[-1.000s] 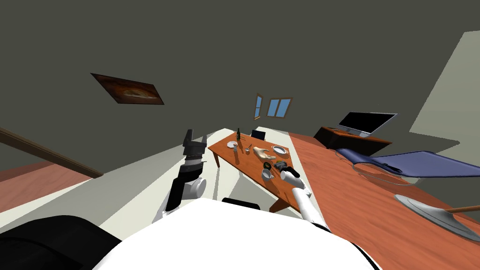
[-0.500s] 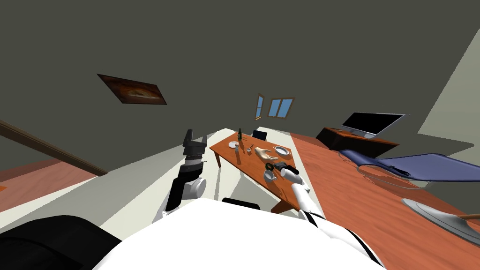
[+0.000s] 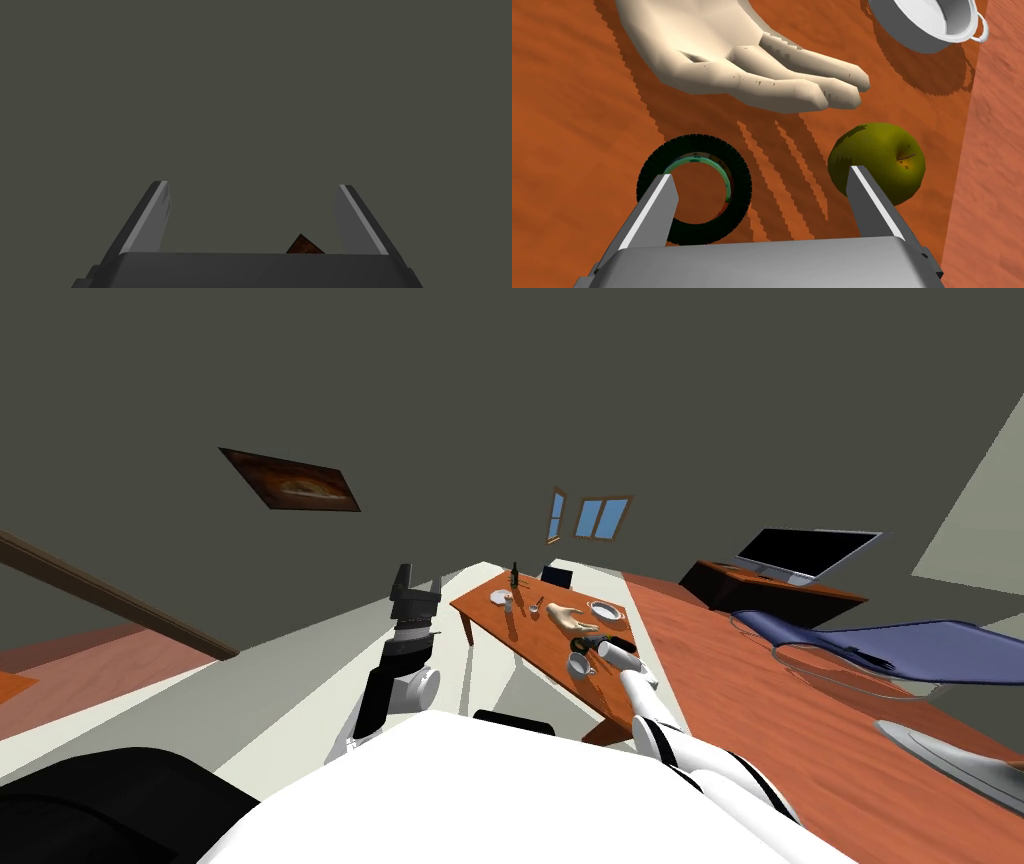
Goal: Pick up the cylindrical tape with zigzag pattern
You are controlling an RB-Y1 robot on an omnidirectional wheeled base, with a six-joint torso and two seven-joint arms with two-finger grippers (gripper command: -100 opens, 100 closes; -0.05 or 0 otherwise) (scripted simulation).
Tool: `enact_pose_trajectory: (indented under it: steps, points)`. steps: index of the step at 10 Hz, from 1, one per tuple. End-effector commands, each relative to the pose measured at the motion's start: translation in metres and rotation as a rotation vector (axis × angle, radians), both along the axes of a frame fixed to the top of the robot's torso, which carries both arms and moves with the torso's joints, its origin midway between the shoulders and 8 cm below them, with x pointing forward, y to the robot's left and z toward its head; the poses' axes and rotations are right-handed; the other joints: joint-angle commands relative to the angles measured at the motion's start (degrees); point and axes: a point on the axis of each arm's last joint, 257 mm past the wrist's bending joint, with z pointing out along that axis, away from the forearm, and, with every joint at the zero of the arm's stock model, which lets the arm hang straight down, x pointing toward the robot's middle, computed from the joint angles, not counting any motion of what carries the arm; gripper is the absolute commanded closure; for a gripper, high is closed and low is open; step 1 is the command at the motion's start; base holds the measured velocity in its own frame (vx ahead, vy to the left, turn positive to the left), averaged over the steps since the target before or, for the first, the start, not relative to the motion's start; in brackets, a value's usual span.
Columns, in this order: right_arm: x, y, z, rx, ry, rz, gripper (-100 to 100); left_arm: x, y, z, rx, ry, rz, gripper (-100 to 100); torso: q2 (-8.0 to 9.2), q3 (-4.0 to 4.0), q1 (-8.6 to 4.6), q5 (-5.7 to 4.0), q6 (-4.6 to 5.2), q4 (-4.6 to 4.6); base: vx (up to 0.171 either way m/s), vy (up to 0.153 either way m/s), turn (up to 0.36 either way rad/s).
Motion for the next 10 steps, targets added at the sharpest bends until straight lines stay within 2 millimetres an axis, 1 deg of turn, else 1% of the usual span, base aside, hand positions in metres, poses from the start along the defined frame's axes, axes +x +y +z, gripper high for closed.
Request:
enact_pose_trajectory:
  steps: [1, 2, 3, 4, 6, 7, 9, 10]
  points:
    - [-0.003, 0.000, -0.009, 0.028, 0.028, -0.014, -100, 0.000, 0.000, 0.000, 0.000, 0.000, 0.000, 0, 0.00, 0.00, 0.00, 0.00, 0.00, 0.00, 0.010, 0.025, 0.020]
    - [-0.005, 0.000, -0.011, 0.029, 0.033, -0.015, -100, 0.000, 0.000, 0.000, 0.000, 0.000, 0.000, 0, 0.01, 0.00, -0.02, -0.01, 0.02, -0.01, 0.004, 0.013, -0.003]
    - [-0.002, 0.001, -0.012, 0.069, 0.051, -0.034, -100, 0.000, 0.000, 0.000, 0.000, 0.000, 0.000, 0, 0.03, 0.01, -0.06, -0.02, 0.03, 0.00, 0.008, 0.025, 0.030]
    - [-0.006, 0.001, -0.017, 0.072, 0.063, -0.036, -100, 0.000, 0.000, 0.000, 0.000, 0.000, 0.000, 0, 0.02, 0.01, -0.03, -0.01, 0.01, 0.00, 0.011, 0.023, 0.019]
    - [-0.004, 0.004, -0.019, 0.147, 0.102, -0.073, -100, 0.000, 0.000, 0.000, 0.000, 0.000, 0.000, 0, -0.01, -0.01, -0.02, -0.01, 0.01, -0.01, 0.018, 0.030, 0.037]
    - [-0.010, 0.005, -0.028, 0.152, 0.123, -0.077, -100, 0.000, 0.000, 0.000, 0.000, 0.000, 0.000, 0, -0.03, -0.02, 0.02, 0.00, 0.01, -0.01, 0.019, 0.029, 0.015]
    - [-0.015, 0.009, -0.035, 0.219, 0.170, -0.113, -100, 0.000, 0.000, 0.000, 0.000, 0.000, 0.000, 0, -0.02, -0.02, -0.01, -0.01, 0.02, -0.02, 0.026, 0.029, 0.032]
    - [-0.018, 0.009, -0.038, 0.221, 0.177, -0.115, -100, 0.000, 0.000, 0.000, 0.000, 0.000, 0.000, 0, -0.06, -0.04, 0.00, 0.00, 0.01, -0.02, 0.028, 0.019, 0.013]
